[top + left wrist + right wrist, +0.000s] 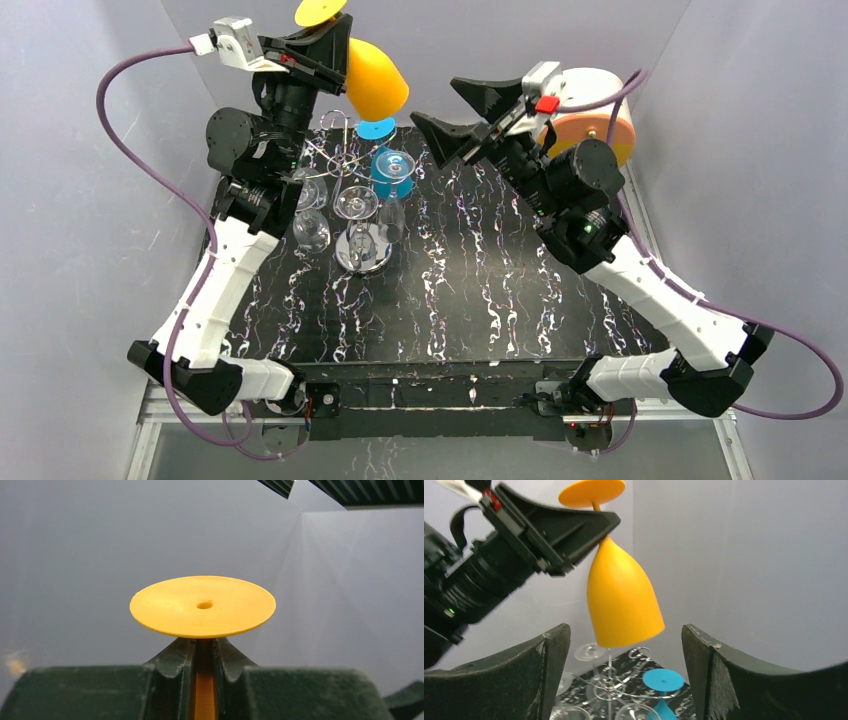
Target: Place the wine glass upside down on the wine glass rack
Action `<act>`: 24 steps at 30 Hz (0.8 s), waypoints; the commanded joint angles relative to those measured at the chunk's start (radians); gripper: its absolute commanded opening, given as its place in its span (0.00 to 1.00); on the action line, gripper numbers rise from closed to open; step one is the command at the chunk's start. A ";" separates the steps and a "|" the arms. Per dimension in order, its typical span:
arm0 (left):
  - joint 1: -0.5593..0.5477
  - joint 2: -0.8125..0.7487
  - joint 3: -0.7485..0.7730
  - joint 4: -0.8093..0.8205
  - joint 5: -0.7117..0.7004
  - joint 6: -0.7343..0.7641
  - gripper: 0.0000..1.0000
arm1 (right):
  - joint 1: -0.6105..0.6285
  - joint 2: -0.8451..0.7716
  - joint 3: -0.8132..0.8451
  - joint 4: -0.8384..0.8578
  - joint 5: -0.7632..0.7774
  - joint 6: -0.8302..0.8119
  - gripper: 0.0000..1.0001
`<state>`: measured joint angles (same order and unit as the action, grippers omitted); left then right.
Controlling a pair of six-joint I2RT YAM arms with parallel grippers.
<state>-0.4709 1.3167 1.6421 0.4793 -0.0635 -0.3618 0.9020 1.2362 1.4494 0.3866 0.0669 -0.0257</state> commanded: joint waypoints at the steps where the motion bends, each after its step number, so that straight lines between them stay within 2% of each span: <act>1: -0.003 -0.033 0.024 0.010 0.176 0.181 0.00 | 0.005 0.039 0.192 -0.174 -0.041 0.223 0.90; 4: -0.003 -0.039 0.028 -0.020 0.247 0.238 0.00 | 0.004 0.099 0.317 -0.272 -0.052 0.379 0.91; 7: -0.003 -0.061 -0.029 0.030 0.339 0.316 0.00 | 0.005 0.212 0.542 -0.480 -0.017 0.535 0.88; 9: -0.003 -0.066 -0.041 0.031 0.366 0.346 0.00 | 0.004 0.251 0.609 -0.520 -0.026 0.618 0.86; 13: -0.003 -0.063 -0.042 0.005 0.413 0.412 0.00 | 0.005 0.249 0.593 -0.460 -0.060 0.735 0.85; 17: -0.003 -0.060 -0.048 0.013 0.475 0.428 0.00 | 0.004 0.268 0.642 -0.505 0.005 0.841 0.82; 20: -0.003 -0.067 -0.061 0.020 0.493 0.429 0.00 | 0.004 0.245 0.593 -0.438 0.039 0.906 0.72; 24: -0.003 -0.082 -0.081 0.031 0.503 0.430 0.00 | 0.004 0.242 0.585 -0.425 0.087 0.967 0.63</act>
<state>-0.4709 1.2816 1.5768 0.4656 0.3985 0.0448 0.9039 1.5089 2.0308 -0.1024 0.0841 0.8345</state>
